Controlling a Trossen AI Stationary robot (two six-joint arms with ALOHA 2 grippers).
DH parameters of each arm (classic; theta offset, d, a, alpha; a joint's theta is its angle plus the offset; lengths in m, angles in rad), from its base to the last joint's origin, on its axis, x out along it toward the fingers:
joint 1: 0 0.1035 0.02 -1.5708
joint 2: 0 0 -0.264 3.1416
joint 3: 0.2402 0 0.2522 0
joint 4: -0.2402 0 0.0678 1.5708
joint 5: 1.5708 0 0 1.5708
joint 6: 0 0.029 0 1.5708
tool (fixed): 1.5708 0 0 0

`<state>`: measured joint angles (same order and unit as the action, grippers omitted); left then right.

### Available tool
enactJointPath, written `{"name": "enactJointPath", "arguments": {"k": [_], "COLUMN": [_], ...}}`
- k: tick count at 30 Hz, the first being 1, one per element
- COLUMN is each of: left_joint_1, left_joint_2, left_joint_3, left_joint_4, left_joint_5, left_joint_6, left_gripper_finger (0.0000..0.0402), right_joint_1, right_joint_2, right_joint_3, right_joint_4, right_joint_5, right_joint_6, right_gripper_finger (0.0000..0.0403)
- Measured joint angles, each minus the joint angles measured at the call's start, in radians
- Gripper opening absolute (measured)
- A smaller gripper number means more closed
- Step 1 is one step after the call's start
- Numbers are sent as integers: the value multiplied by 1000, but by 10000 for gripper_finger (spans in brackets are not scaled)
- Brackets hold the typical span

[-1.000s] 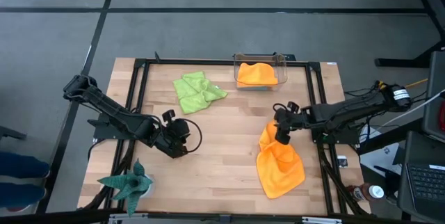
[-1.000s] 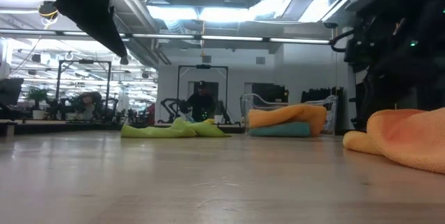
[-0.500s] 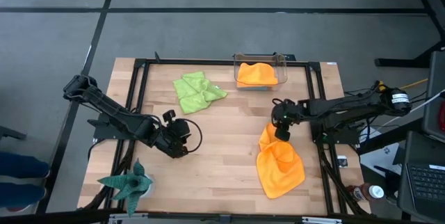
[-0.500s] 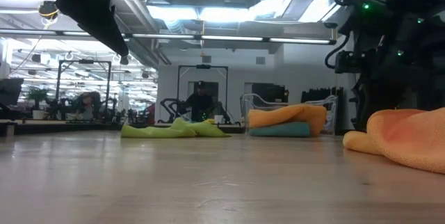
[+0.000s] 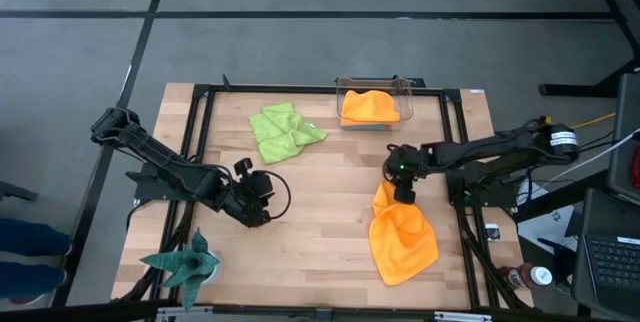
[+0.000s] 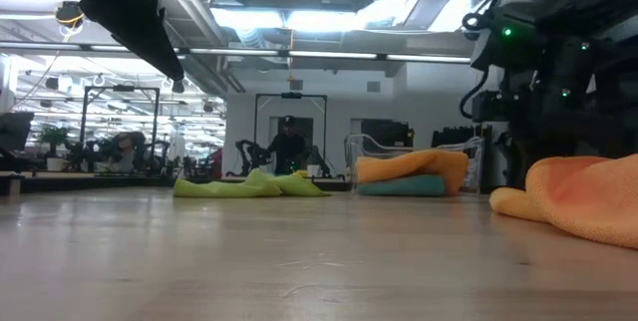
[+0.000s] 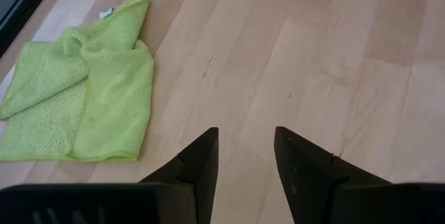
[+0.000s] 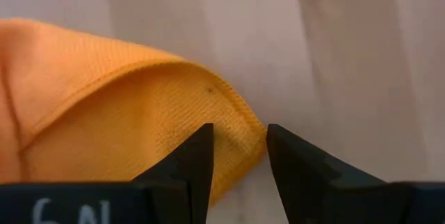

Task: Fold microfiber towels
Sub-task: Fold the yellow microfiber cloth

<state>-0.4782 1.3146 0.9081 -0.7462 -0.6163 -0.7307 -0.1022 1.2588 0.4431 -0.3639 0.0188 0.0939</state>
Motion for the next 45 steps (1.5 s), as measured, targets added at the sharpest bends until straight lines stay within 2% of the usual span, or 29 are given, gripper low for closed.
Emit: {"name": "enactJointPath", "arguments": {"k": [7,14,17,21,25,29,34,39,45], "left_joint_1": [0,0,0,0,0,0,0,0,12], "left_joint_2": [0,0,0,0,0,0,6,26,52], "left_joint_3": [0,0,0,0,0,0,0,0,0], "left_joint_4": [0,0,0,1,4,35,223,449,677], "left_joint_5": [0,0,0,0,0,0,22,43,-96], "left_joint_6": [0,0,5,7,7,7,26,242,431], "left_gripper_finger": [133,133,133,133,133,133,133,133,133], "right_joint_1": [0,36,54,64,64,92,153,204,229], "right_joint_2": [91,166,176,181,175,154,132,125,130], "right_joint_3": [37,71,102,155,233,349,523,691,787], "right_joint_4": [9,29,22,12,-14,-71,-93,-91,-94], "right_joint_5": [-7,161,179,175,176,226,250,254,304], "right_joint_6": [-1,-8,-40,-51,-4,-5,-90,-159,-168], "right_gripper_finger": [139,134,103,19,6,4,3,2,1]}}
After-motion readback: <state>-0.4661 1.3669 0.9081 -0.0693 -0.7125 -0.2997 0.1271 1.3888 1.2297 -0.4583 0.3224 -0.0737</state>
